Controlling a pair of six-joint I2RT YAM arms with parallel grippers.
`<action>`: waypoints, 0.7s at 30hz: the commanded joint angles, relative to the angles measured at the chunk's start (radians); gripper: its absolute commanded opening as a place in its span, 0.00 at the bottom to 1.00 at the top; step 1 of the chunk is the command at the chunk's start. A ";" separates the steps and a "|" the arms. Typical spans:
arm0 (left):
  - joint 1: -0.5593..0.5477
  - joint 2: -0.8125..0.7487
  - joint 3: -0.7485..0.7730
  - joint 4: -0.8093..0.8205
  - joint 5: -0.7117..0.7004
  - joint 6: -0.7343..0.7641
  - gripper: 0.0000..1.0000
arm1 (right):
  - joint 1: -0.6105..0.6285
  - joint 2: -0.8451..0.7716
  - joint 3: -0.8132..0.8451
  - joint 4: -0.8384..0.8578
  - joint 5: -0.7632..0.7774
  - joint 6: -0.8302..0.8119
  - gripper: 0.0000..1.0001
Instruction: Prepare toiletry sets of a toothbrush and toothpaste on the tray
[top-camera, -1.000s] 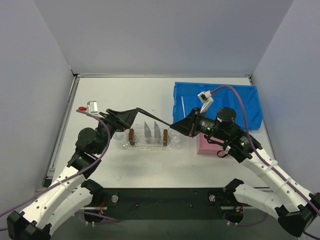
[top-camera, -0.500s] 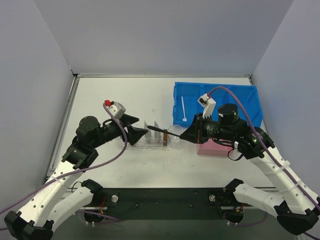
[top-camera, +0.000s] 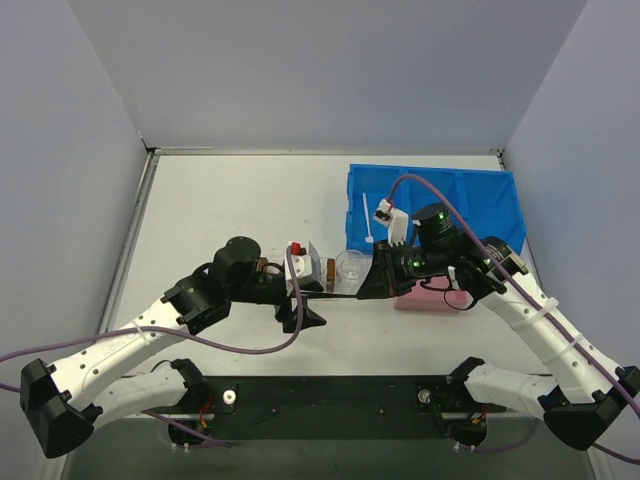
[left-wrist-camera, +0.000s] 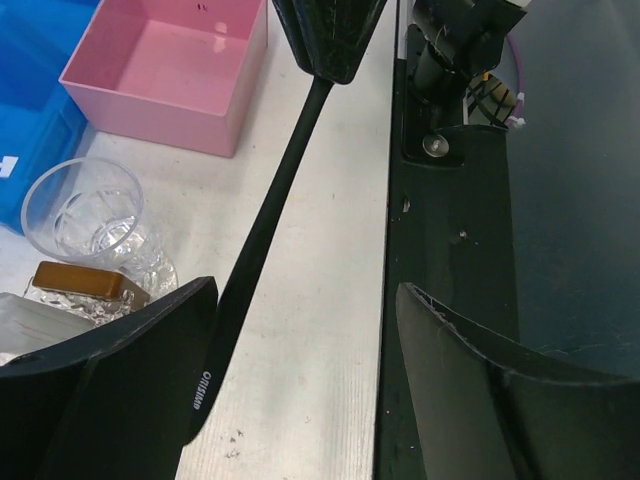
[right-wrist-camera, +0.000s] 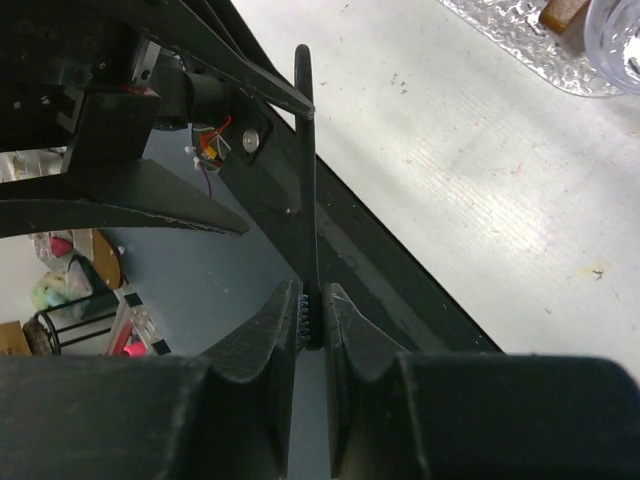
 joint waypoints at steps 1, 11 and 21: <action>-0.032 -0.007 0.002 0.001 -0.059 0.065 0.82 | 0.020 0.049 0.078 -0.067 -0.071 -0.053 0.00; -0.106 0.007 -0.019 -0.009 -0.240 0.091 0.70 | 0.040 0.117 0.146 -0.118 -0.100 -0.095 0.00; -0.127 0.017 -0.027 0.005 -0.242 0.060 0.00 | 0.042 0.122 0.155 -0.101 -0.032 -0.058 0.00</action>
